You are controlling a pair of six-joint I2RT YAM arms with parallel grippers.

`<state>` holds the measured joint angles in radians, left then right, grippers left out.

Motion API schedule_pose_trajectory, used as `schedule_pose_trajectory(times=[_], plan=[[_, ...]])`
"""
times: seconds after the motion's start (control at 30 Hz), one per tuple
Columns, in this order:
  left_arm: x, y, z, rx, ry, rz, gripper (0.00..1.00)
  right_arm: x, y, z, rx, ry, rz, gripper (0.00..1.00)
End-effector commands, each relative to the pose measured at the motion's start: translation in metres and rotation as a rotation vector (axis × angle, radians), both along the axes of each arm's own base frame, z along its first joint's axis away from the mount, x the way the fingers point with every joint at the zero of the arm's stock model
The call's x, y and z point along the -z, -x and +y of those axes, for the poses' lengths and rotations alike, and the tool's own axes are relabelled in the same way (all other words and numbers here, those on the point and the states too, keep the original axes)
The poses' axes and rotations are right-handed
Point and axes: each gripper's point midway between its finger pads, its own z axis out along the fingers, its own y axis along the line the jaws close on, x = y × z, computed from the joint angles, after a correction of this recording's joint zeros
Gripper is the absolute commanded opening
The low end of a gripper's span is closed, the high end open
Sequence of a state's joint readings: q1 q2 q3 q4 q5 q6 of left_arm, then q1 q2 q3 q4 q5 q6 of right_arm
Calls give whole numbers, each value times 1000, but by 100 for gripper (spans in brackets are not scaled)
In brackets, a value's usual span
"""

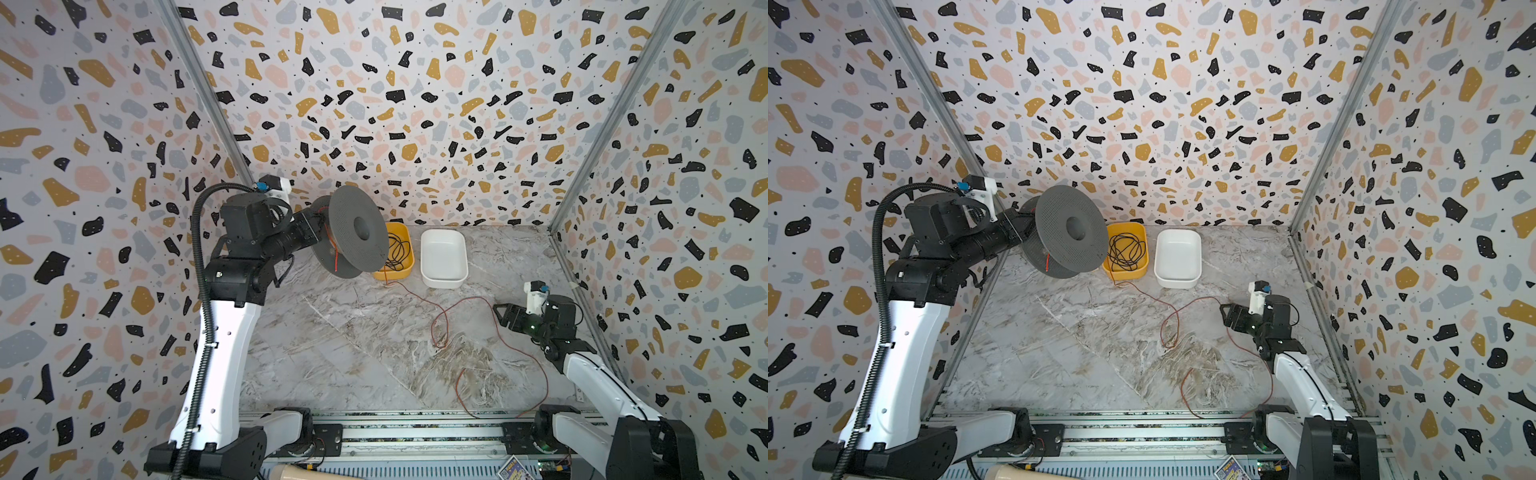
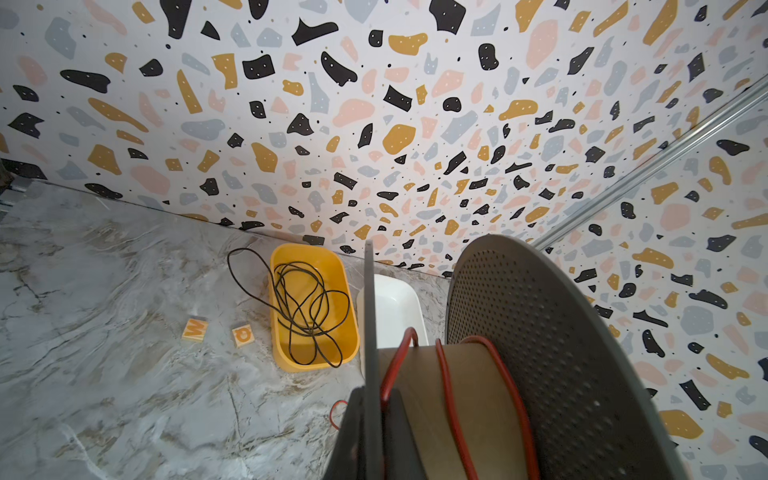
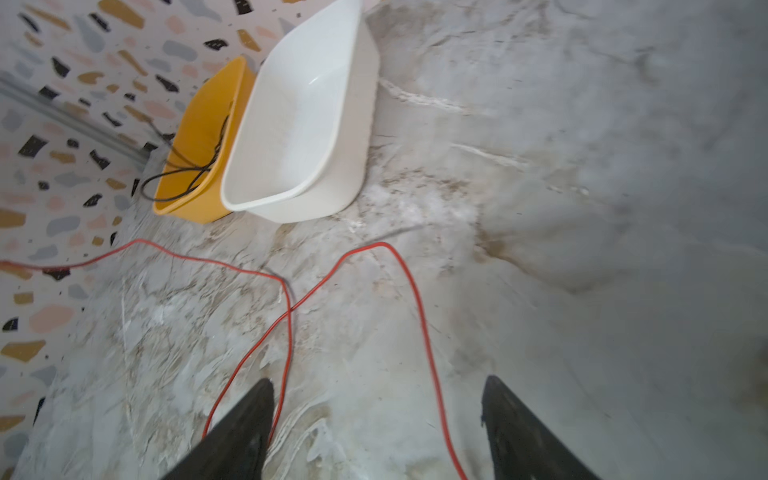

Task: Wrap the cables
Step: 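Bring the red cable back under the spool with the right gripper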

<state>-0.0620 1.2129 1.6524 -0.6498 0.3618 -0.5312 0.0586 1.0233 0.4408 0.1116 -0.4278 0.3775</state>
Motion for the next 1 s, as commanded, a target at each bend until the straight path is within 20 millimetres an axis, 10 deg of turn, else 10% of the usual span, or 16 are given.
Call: schedule_pose_trajectory(times=[0.0,0.43,0.97], plan=[[-42,13,-7,41,44,-148,0,-52,-11,37,-123,38,-217,80],[-45,23,-10,60,63,-155,0,-93,10,197,-613,137,-603,80],[-39,22,-11,67,73,-142,0,-98,-13,304,-754,-147,-634,73]])
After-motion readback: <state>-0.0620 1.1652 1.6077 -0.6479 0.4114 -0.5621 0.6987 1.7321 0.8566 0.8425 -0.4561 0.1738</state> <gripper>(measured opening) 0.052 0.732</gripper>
